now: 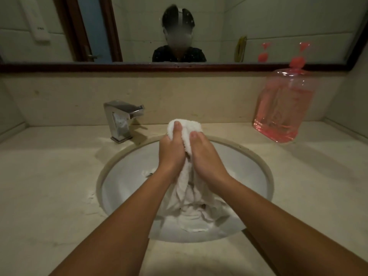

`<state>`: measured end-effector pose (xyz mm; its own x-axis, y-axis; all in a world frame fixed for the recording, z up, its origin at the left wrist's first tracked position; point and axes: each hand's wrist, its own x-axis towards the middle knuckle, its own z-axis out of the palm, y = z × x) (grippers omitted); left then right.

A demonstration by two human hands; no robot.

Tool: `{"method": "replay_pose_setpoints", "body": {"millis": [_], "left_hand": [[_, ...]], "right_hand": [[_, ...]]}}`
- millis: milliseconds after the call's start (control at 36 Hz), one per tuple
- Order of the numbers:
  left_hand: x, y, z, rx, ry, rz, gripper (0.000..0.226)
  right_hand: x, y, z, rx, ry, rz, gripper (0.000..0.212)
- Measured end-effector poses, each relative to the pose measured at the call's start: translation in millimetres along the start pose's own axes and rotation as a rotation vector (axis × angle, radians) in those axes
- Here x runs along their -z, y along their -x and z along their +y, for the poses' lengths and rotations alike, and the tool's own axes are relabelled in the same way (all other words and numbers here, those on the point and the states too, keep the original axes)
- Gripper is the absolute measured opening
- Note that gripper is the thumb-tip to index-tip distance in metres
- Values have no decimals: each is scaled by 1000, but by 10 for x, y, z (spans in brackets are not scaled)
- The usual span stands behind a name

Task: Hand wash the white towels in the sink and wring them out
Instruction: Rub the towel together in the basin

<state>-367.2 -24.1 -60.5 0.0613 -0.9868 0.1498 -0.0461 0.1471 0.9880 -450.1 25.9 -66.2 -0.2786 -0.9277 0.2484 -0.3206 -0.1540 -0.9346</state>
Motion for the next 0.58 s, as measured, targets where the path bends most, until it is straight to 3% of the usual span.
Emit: {"method": "replay_pose_setpoints", "body": {"millis": [111,222,278,444,583], "left_hand": [[-116,151,30,-50,32,-122,50],[-31,46,3,-47,5,-4,48],[45,9,-38,-15,19,-39,44],[-45,107,-10,-7,57,-139,52],[6,2,-80,-32,-53,-112,37]], "right_hand": [[129,-258,-11,-60,-47,176,50],[45,33,-81,-4,8,43,48],[21,187,-87,25,22,-20,47],[103,-153,-78,-61,-60,166,49],[59,52,-3,52,58,-19,47]]}}
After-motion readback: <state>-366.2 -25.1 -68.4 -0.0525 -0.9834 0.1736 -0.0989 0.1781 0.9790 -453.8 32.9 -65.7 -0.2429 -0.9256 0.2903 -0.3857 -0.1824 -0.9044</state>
